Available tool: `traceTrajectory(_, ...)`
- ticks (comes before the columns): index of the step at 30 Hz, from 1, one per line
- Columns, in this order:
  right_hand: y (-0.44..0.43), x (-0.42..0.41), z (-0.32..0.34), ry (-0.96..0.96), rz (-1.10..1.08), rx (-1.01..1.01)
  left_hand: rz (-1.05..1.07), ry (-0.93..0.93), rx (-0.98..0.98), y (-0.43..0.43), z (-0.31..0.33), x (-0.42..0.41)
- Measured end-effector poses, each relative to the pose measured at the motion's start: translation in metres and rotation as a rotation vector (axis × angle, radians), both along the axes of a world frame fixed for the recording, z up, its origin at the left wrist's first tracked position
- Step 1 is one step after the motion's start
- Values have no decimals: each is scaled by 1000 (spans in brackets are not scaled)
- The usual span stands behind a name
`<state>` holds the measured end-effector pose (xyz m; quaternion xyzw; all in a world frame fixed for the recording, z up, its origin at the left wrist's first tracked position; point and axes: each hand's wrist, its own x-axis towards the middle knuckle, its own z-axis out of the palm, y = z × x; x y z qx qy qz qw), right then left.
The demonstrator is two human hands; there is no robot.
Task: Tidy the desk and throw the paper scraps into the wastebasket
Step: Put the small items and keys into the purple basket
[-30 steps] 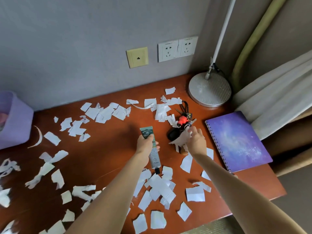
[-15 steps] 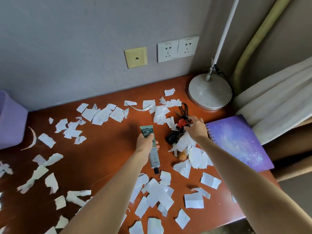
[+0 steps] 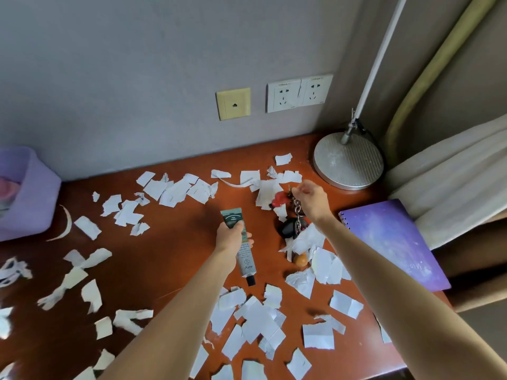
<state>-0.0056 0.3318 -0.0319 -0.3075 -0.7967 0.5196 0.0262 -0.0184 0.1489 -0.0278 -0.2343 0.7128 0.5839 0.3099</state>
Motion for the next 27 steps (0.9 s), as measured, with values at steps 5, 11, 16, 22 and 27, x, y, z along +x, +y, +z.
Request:
traceTrajectory(5,-21,-2,34,138,49,-141,64,47,66,-12,24,-6)
traceTrajectory(11,-54,-9,77,213,47,-206,130,132,107,-46,52,-10)
traceTrajectory(16,-87,-17,101,193,54,-230,195,168,98,-77,68,-10)
traceTrajectory(22,-135,-24,114,148,169,-366,291,143,134,-118,90,-11)
traceTrajectory(27,-183,-34,126,97,318,-315,363,24,319,-169,108,-19)
